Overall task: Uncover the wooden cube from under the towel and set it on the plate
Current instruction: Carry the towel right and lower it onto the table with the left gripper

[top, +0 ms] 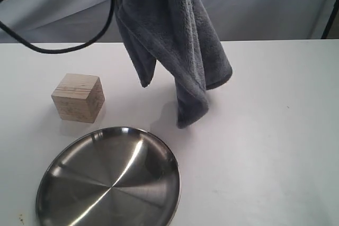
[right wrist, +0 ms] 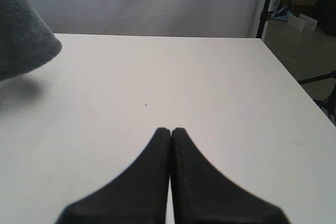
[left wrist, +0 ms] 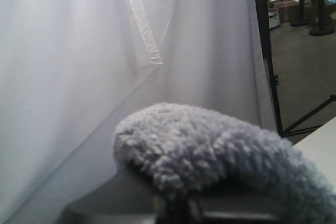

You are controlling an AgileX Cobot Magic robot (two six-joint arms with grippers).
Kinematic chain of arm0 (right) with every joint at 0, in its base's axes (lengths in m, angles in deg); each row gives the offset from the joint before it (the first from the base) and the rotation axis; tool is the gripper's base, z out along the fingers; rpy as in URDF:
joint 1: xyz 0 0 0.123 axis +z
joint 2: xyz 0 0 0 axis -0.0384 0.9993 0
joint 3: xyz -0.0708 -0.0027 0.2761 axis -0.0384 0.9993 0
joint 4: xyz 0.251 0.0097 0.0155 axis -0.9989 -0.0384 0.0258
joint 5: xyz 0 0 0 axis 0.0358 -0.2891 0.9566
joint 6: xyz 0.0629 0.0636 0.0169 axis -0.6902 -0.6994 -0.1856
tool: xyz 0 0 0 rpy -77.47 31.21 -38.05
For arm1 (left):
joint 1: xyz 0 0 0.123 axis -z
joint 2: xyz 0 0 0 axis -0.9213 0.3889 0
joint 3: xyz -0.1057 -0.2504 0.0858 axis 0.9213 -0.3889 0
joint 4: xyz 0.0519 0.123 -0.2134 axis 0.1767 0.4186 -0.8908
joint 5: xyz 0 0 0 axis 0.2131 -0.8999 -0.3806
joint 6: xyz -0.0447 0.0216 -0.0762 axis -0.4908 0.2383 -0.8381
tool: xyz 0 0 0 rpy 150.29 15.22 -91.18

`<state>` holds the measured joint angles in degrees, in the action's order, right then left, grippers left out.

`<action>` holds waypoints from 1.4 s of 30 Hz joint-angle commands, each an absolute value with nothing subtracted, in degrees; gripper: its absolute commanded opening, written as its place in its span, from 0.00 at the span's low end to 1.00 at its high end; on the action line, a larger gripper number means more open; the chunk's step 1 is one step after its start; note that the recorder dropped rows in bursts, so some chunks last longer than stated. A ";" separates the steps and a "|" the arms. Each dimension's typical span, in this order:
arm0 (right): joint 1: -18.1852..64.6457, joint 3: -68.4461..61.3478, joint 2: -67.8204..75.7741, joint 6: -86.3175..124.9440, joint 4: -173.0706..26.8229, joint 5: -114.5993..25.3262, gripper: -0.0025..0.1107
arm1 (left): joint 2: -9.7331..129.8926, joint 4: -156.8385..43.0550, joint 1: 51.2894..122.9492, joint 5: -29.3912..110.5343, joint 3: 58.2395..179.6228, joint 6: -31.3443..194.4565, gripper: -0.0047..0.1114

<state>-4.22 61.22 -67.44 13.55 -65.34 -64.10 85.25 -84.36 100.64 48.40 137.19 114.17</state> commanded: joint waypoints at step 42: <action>-3.97 61.35 -67.82 13.81 -65.54 -63.39 0.02 | 116.85 -85.03 101.11 29.64 138.29 113.75 0.04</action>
<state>-4.22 61.22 -67.44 13.55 -65.34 -64.10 115.55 -84.72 100.96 31.42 138.10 114.17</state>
